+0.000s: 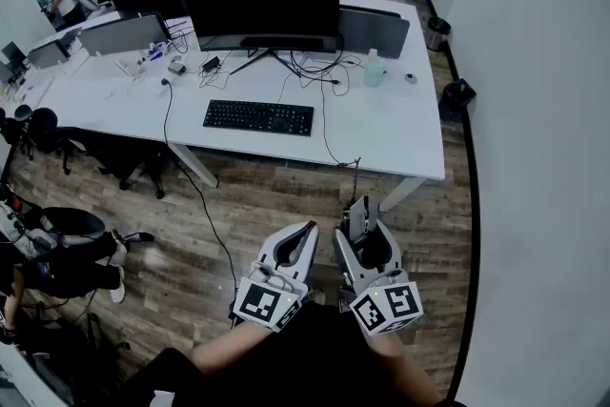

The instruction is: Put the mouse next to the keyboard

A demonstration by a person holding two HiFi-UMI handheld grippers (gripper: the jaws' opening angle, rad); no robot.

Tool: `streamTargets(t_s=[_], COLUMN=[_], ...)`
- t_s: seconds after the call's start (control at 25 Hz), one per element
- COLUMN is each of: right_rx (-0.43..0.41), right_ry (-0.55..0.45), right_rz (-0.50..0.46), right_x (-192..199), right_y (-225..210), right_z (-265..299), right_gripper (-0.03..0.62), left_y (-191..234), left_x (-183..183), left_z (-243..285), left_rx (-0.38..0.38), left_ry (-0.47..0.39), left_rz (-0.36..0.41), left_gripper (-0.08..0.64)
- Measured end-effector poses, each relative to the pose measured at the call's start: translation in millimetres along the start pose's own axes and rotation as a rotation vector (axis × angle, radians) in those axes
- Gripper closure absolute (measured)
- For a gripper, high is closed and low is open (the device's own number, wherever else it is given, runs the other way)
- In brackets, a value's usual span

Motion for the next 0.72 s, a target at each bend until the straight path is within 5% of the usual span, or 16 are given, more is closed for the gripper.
streamTargets(t_s=[0.72], right_rx=[0.044], right_ry=[-0.017], right_rz=[-0.049], right_x=[-2.6], right_y=[-11.1], right_z=[-20.5], right_gripper=[0.287], left_y=[0.2], left_x=[7.7], left_z=[-8.4], left_rx=[-0.046], left_ry=[0.017], left_rz=[0.001], left_gripper=[0.557])
Point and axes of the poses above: the fingertips, and each gripper's own axes: z forward along the fingers, y to its left, x out of its underside, the point moved 6 cm from there along -z, backward along the fingers, and after that the axes turned 6 degrees about y, right-handed, at the moved point
